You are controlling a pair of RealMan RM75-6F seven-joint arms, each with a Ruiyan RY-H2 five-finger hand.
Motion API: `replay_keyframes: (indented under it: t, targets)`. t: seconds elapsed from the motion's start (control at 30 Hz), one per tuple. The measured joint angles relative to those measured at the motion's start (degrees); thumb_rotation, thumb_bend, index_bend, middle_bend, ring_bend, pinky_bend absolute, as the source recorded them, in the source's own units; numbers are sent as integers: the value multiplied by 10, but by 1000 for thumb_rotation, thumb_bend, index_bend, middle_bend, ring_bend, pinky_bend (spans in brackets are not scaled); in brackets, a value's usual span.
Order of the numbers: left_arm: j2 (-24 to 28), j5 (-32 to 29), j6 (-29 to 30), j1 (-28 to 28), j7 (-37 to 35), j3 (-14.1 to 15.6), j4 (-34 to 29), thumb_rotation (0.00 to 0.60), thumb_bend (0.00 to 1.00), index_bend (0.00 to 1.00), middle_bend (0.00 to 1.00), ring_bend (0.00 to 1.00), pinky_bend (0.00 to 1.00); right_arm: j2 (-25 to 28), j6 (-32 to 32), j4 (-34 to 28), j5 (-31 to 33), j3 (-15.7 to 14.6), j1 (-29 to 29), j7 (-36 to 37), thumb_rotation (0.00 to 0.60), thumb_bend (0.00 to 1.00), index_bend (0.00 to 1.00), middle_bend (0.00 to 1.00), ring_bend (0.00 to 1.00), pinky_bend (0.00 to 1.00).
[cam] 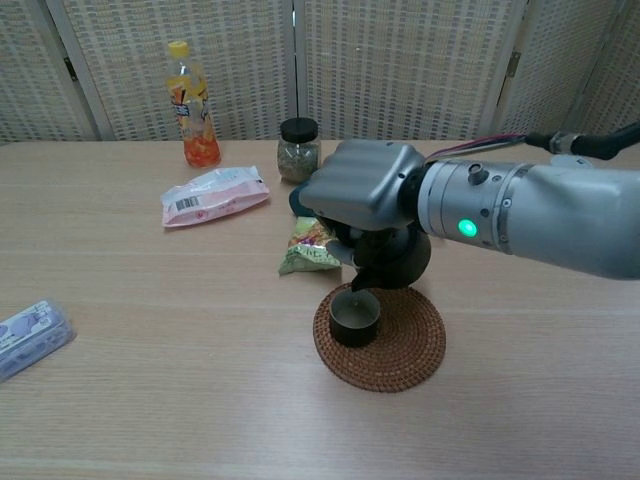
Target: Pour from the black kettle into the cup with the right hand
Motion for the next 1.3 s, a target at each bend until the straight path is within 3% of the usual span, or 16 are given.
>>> replay_keyframes:
  t: [1.3]
  targets:
    - [-4,-2,2,7,-13,-1,14,600,244,0,0,10,0,-9,47,-23,50,-39,49,-107,463,583,1000,991,892,582]
